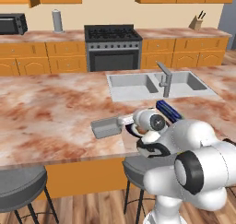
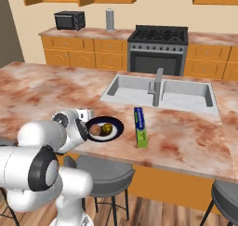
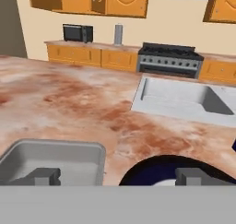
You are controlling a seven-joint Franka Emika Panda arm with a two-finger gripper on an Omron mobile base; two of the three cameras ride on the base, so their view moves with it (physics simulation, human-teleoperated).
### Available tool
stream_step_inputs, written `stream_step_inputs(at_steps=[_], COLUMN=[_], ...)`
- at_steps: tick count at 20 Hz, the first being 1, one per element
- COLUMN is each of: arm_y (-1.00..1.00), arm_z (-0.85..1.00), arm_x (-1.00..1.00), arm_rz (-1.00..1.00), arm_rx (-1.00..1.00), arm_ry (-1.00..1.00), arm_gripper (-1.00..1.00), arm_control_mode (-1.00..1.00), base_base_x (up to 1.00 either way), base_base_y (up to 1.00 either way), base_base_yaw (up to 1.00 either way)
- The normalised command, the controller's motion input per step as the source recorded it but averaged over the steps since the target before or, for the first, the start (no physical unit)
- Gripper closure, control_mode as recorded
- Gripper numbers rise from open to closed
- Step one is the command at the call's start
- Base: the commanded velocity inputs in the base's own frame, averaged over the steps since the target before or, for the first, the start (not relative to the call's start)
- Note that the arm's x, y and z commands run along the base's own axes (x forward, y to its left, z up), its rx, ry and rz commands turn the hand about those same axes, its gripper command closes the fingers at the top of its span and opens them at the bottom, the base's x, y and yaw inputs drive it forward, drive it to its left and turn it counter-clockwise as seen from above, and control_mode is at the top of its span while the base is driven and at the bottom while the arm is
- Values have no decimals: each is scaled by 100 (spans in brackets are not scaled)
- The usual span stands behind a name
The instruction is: Retrieve the tupperware and aluminum foil from the cabinet and place them on the dining counter near the plate with lemon and onion to prepare for storing leftovers.
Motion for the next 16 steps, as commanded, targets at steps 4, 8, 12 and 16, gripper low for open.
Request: stream_step_inputs(at_steps=[4, 8, 12, 16], arm_y=[-2, -15, -49, -98], arm_z=[100, 100, 90, 1], arm_x=[-5, -30, -82, -100], arm_rz=[0, 0, -4, 0], arm_rx=[-3, -4, -2, 17], arm_ry=[18, 30, 25, -7], arm_gripper=[-100, -100, -100, -100], arm_control_mode=[-100, -100, -100, -100], base_base_x=[0, 0, 0, 0], base_base_y=[0, 0, 0, 0], base_base_yaw=[0, 0, 0, 0])
